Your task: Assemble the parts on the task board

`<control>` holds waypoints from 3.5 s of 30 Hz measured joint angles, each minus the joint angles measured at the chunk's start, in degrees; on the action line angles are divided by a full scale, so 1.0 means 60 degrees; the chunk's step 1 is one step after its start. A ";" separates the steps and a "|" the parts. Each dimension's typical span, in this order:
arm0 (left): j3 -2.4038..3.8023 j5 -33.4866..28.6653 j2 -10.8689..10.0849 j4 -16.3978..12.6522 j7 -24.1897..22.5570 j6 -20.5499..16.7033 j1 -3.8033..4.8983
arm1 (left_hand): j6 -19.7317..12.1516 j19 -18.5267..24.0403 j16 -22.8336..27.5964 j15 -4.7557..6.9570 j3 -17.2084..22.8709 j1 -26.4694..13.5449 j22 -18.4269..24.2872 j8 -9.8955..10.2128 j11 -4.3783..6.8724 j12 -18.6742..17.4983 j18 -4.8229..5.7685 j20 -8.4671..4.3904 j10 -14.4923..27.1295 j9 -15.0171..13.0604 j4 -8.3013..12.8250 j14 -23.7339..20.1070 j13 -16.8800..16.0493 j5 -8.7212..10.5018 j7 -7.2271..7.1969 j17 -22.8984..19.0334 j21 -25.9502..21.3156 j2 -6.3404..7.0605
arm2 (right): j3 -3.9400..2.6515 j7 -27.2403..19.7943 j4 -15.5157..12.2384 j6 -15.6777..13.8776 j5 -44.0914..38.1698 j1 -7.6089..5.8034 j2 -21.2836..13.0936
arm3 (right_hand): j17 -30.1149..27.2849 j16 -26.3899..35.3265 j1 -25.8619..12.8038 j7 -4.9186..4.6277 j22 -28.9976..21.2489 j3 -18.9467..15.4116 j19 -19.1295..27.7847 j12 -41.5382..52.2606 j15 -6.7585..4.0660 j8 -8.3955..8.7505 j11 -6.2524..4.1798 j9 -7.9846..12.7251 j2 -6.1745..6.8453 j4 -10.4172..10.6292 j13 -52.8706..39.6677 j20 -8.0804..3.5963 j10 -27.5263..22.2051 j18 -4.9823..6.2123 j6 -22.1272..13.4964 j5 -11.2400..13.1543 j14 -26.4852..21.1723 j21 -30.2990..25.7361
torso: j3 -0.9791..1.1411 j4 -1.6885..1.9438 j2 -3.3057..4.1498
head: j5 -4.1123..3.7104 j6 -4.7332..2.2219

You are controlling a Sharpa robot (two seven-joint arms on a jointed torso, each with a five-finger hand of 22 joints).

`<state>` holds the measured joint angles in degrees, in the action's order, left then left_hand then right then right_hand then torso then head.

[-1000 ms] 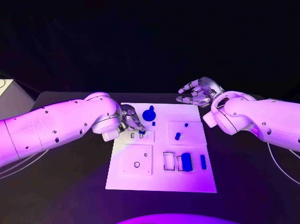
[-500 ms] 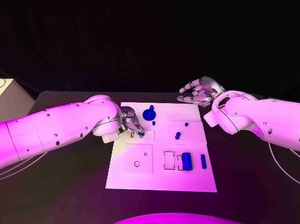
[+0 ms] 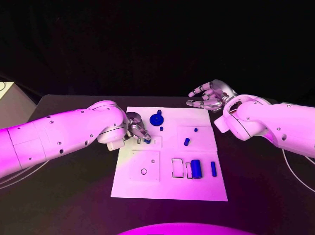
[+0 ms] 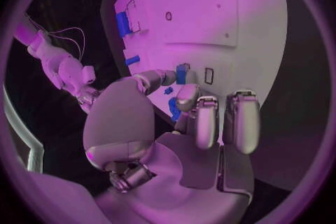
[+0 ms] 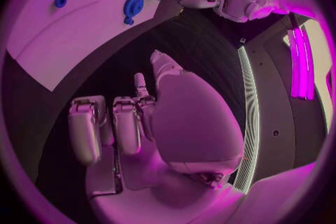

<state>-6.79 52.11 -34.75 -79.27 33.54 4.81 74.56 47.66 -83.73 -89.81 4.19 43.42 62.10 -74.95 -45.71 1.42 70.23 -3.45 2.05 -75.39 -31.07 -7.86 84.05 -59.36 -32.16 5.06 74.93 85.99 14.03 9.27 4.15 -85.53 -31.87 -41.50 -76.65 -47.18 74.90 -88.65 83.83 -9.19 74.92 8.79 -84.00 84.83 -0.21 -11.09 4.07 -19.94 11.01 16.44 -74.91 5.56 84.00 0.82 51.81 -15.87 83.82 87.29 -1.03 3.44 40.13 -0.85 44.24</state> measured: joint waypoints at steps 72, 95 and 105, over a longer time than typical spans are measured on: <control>0.0013 0.0473 -0.0435 -0.0737 -0.0146 -0.1059 -0.0090 | 0.0122 -0.0068 0.0000 0.0137 -0.0079 -0.0210 0.0005 0.0041 0.0134 0.0000 0.0146 -0.0068 -0.0269 -0.0204 0.0079 -0.0001 0.0033 0.0151 -0.0117 -0.0003 0.0044 -0.0191 | 0.0002 -0.0005 0.0003 0.0040 -0.0019 0.0006 -0.0069 | 0.0003 0.0000 -0.0075 0.0000 0.0001 0.0000 0.0000 0.0000 0.0000 -0.0035 0.0000 0.0000 -0.0001 0.0000 -0.0001 0.0000 0.0000 -0.0001 0.0000 -0.0039 0.0000 -0.0045 | -0.0005 0.0011 -0.0008 | -0.0027 0.0125; 0.0015 0.0697 -0.0284 -0.0531 -0.0169 -0.1042 -0.0313 | 0.0124 -0.0048 0.0000 0.0136 -0.0080 -0.0210 0.0006 0.0006 0.0129 0.0000 0.0145 -0.0088 -0.0266 -0.0206 0.0080 -0.0001 0.0041 0.0203 -0.0120 -0.0004 0.0044 -0.0191 | 0.0005 -0.0003 0.0024 0.0064 -0.0020 0.0016 -0.0069 | 0.0002 0.0000 -0.0075 0.0000 -0.0002 0.0000 0.0000 0.0000 0.0000 -0.0034 0.0000 0.0000 -0.0002 0.0000 0.0000 0.0000 0.0000 0.0000 0.0000 -0.0038 0.0000 -0.0045 | 0.0005 -0.0004 -0.0002 | -0.0016 0.0181; 0.0022 0.0833 -0.0291 -0.0532 -0.0199 -0.1015 -0.0322 | 0.0133 -0.0033 0.0000 0.0136 -0.0079 -0.0210 0.0007 0.0020 0.0168 -0.0001 0.0146 -0.0103 -0.0308 -0.0207 0.0079 -0.0002 0.0046 0.0222 -0.0128 -0.0004 0.0044 -0.0191 | 0.0006 -0.0002 0.0027 0.0081 -0.0021 0.0018 -0.0072 | 0.0001 0.0000 -0.0075 0.0000 -0.0003 0.0009 0.0000 0.0000 0.0000 -0.0034 0.0000 0.0000 -0.0002 0.0009 0.0001 0.0000 0.0000 -0.0001 0.0000 -0.0067 0.0000 -0.0045 | 0.0005 -0.0005 0.0000 | -0.0024 0.0181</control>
<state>-6.66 57.11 -36.50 -82.46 32.35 -1.28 72.63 48.46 -83.93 -89.81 5.01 42.94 60.84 -74.91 -45.59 2.43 70.22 -2.58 1.43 -77.24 -32.31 -7.38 84.04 -59.09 -30.83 4.29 74.91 86.25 12.89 9.31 4.14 -85.37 -31.38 -41.63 -76.54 -47.61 74.91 -88.65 83.38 -9.19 74.90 8.84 -84.01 84.84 -0.21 -11.29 4.07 -19.94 11.01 16.49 -74.90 5.56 84.00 0.81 51.81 -16.27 83.82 87.03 -1.01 3.41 40.13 -0.99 45.33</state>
